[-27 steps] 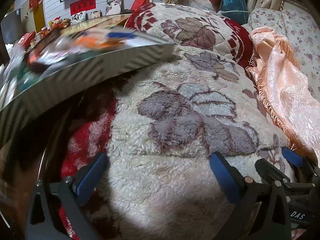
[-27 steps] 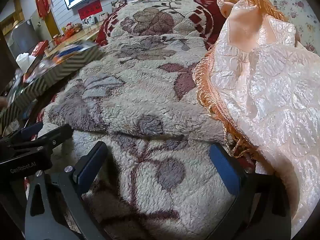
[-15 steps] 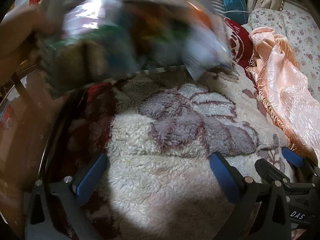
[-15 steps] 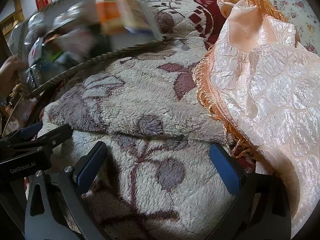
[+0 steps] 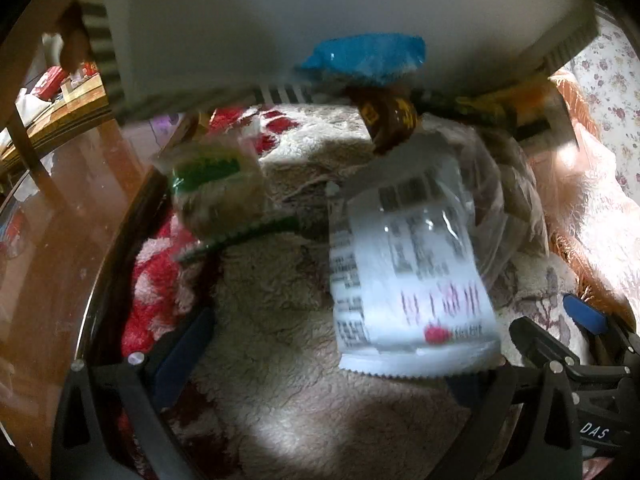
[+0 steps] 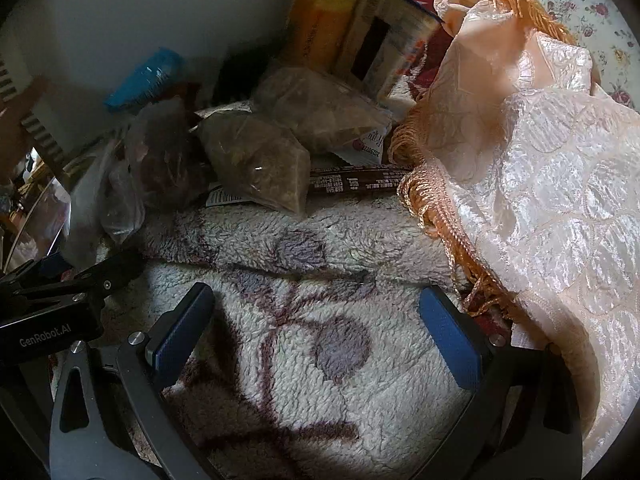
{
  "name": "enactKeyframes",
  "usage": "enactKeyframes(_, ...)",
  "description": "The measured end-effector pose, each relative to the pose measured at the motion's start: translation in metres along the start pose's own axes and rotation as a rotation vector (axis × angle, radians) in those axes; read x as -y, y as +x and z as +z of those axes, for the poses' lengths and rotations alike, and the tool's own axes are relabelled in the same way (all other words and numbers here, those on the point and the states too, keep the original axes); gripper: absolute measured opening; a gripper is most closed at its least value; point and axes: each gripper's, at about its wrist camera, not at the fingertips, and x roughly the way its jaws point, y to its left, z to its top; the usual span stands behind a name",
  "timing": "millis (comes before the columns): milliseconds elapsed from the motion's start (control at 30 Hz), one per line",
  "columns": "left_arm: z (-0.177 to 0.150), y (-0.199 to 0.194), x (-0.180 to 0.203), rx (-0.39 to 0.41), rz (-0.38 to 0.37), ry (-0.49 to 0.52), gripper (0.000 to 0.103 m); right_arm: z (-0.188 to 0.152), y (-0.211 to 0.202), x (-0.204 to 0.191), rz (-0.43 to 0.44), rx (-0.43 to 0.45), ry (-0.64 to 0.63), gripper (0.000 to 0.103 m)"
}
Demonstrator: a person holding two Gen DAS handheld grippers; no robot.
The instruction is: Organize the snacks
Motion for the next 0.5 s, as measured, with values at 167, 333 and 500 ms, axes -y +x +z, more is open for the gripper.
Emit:
enactKeyframes(167, 0.0033, 0.004, 0.0048, 0.0, 0.001, 0.0, 0.103, -0.0005, -0.0006, 0.0001, 0.0, 0.0, 0.0, 0.103)
enactKeyframes(333, 0.0063, 0.0042, 0.0053, 0.0, 0.001, 0.001, 0.103, -0.0004, -0.0003, -0.0003, 0.0, 0.0, 0.001, 0.103)
enactKeyframes(500, 0.0061, 0.0042, 0.0053, 0.0, 0.001, 0.001, 0.103, -0.0004, 0.0, -0.0002, 0.0, 0.0, 0.0, 0.103)
